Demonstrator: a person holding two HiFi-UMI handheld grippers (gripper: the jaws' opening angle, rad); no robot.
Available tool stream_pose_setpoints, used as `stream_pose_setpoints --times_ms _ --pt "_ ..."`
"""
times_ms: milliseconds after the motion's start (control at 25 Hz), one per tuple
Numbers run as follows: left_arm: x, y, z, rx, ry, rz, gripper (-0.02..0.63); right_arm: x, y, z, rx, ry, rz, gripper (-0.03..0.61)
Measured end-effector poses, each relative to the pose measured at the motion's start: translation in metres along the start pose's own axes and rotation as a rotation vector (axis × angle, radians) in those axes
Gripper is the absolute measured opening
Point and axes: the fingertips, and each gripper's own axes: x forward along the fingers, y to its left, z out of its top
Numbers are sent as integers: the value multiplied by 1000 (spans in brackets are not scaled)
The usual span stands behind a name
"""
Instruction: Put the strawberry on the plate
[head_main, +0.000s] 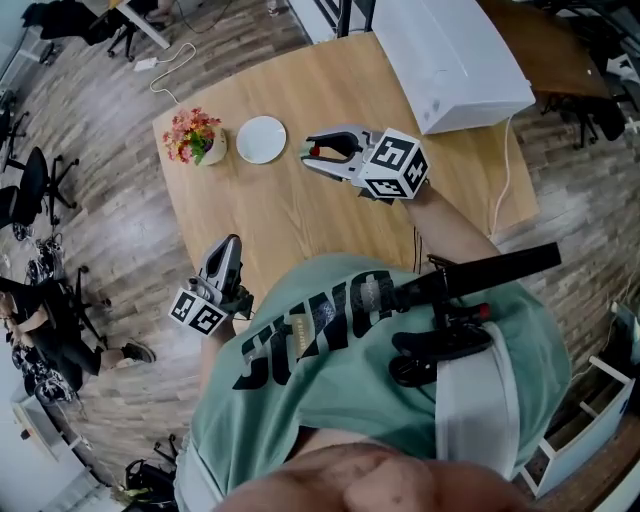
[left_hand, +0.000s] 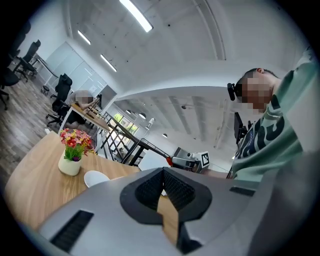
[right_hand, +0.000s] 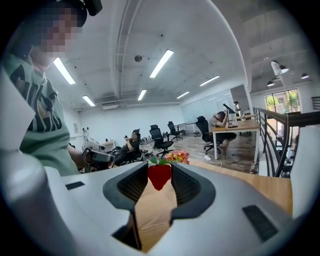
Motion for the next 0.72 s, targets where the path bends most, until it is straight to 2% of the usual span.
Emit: stream_pose_setpoints --times_ms 360,720 --pt "4 -4 -5 2 20 -25 2 -13 1 -6 15 -4 -33 149" --pt "19 -2 -6 1 17 -25 2 -14 -8 -1 9 -4 -18 149"
